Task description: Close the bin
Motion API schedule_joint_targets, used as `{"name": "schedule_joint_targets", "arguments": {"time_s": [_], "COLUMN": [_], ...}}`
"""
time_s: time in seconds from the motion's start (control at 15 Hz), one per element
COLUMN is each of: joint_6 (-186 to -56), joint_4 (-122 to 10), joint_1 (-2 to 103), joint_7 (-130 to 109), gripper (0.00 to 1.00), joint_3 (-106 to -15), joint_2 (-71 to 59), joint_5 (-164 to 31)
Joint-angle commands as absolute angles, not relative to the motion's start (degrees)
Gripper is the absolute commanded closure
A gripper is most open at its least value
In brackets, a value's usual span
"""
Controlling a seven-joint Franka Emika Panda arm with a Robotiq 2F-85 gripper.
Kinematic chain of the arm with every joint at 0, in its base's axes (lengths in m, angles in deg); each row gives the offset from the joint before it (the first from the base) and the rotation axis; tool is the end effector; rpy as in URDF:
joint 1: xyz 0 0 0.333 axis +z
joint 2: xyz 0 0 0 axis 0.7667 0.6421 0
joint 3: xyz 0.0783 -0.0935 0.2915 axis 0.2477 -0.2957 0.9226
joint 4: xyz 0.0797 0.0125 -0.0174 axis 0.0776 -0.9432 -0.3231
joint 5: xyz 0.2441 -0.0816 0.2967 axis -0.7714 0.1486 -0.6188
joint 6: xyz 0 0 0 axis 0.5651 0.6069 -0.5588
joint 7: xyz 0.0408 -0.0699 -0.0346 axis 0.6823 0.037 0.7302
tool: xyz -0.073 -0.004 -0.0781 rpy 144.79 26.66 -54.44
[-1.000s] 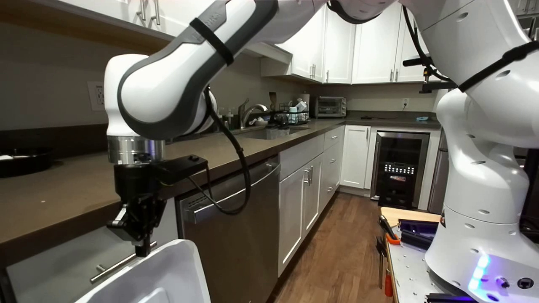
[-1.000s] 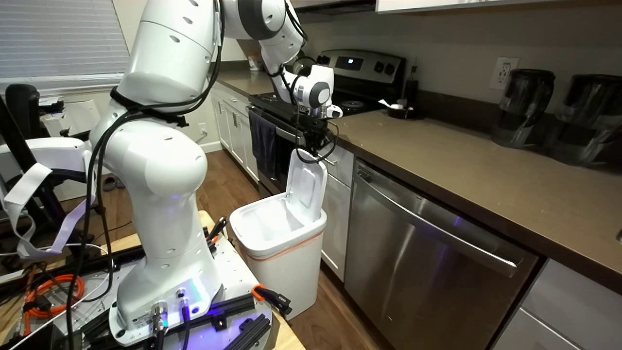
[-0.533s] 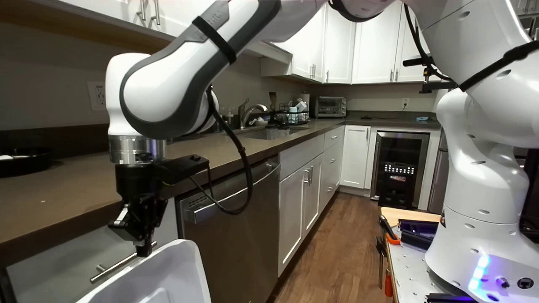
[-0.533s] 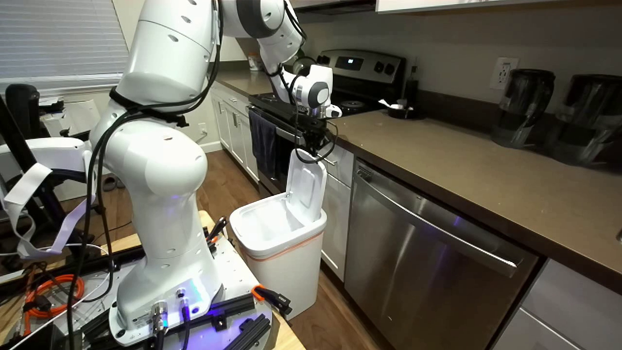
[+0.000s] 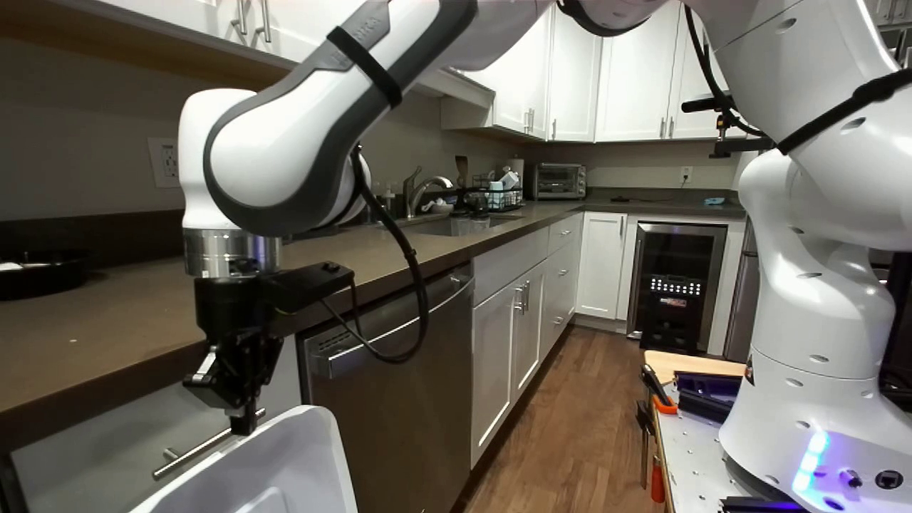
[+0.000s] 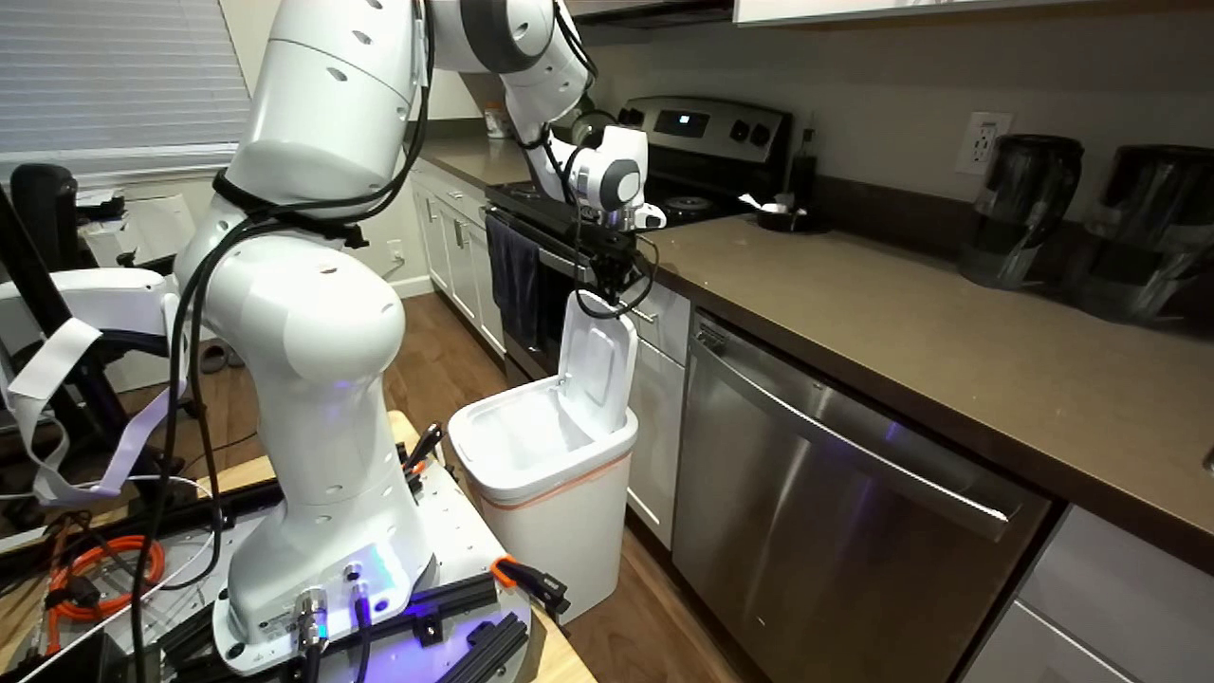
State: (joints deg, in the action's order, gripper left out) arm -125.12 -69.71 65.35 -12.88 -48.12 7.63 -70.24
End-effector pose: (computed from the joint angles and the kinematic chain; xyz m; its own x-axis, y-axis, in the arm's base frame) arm 0.5946 0.2584 0.2433 0.9640 0.2639 0.0328 0.2658 -0.9599 -0.0889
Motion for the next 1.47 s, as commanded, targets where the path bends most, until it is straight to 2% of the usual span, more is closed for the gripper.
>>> {"name": "schedule_joint_targets", "arguments": {"time_s": [0.0,0.6,1.4], "joint_6": [-126.82,-127.7,-129.55], "joint_4": [-71.99,-74.1,-86.87], "joint_1": [65.56,64.69,60.13], "joint_7": [-11.96,-10.89,-4.35], "gripper": [0.95,0.96,0.95], "joint_3": [-48.12,-47.62,-43.34], "joint_2": [5.65,6.45,2.81], "joint_5": [-69.14,-70.24,-80.37]}}
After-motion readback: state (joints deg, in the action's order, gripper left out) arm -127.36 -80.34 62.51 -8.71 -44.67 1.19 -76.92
